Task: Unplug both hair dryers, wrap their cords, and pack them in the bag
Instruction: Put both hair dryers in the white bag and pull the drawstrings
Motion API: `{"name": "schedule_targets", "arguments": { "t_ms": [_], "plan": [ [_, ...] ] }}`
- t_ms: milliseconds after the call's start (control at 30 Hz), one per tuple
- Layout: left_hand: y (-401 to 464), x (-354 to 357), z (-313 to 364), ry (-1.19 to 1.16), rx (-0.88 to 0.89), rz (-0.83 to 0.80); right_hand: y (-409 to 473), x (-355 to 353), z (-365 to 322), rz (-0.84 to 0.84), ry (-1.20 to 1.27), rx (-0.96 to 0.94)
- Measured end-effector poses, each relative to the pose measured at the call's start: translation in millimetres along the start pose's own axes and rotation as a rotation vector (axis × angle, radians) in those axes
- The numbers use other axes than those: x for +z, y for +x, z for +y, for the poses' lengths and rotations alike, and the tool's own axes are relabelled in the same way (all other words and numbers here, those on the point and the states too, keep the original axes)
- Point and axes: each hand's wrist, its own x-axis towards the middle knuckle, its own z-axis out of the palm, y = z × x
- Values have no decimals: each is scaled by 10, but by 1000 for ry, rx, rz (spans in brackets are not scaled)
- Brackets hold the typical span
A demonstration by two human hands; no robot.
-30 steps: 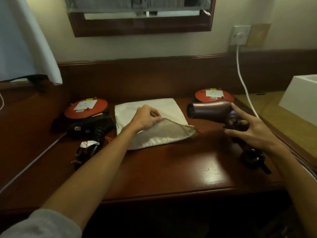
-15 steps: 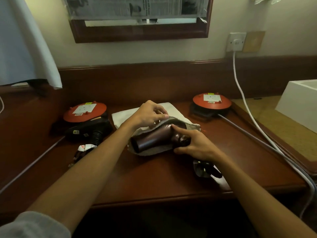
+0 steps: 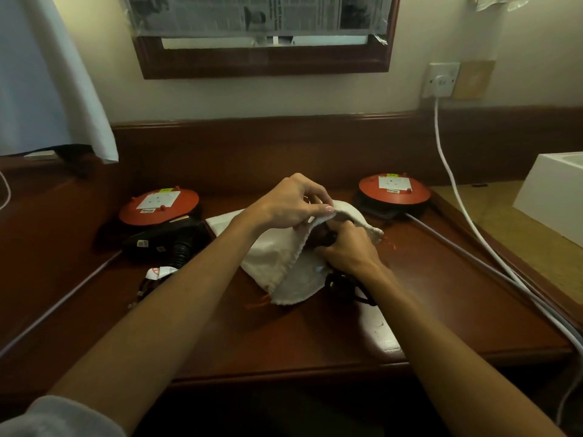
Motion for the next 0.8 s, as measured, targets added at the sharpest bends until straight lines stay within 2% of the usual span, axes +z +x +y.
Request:
{"name": "schedule_targets", "arguments": {
  "t_ms": [100,167,233,367,567,733,800],
  "plan": [
    [-34,-87,-27,-33,1,27,-16,-74,54,-184,68,29],
    [-68,-149,-63,-47,-4,62,-176,-128,96,-321,-39,19],
    [-82,-190,-85,-56,-5,108,-359,-111,161,-346,-140,2],
    [-70,-211,-16,-72,7,166,-482,-46,150,-149,-65,-17],
    [-83,-177,158,-5,48,123,-341,-88,-100,186,170,-3],
    [-105,-183,248,18,76,122,-119,90,-134,220,237,-23],
    [-122,-207,216,33,78,152,-6,177,-37,176,255,-32]
  ]
}}
